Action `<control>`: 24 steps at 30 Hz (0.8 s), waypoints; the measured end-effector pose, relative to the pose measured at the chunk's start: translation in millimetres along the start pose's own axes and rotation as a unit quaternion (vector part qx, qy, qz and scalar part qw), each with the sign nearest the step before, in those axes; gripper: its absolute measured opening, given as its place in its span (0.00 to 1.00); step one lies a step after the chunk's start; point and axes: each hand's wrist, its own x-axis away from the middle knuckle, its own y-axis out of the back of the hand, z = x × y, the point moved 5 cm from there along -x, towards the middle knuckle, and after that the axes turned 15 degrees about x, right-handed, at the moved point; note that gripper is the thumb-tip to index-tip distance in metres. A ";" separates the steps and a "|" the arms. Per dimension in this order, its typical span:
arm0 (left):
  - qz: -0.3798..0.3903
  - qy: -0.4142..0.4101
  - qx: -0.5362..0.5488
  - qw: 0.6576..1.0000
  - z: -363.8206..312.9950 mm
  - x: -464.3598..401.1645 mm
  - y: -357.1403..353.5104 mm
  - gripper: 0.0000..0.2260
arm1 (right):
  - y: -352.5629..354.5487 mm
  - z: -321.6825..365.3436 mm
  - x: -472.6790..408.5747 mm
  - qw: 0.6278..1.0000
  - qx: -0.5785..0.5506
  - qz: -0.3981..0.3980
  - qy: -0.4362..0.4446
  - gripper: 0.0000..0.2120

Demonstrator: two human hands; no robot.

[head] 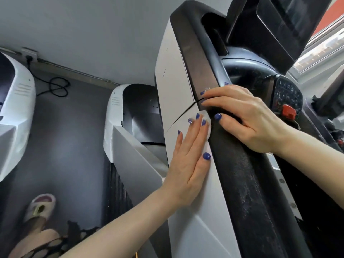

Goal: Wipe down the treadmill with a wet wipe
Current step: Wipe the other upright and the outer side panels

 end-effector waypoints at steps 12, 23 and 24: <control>-0.010 0.033 0.021 0.999 22.1 24.7 0.4 0.27 | -4.1 6.5 -9.8 0.994 0.019 0.063 0.086 0.19; -0.030 0.114 0.058 0.991 55.3 43.5 6.5 0.28 | -4.0 10.1 -11.3 0.993 0.008 0.065 0.101 0.18; -0.036 0.125 0.061 0.990 60.6 42.1 9.7 0.27 | -4.5 10.3 -11.4 0.993 0.008 0.066 0.101 0.18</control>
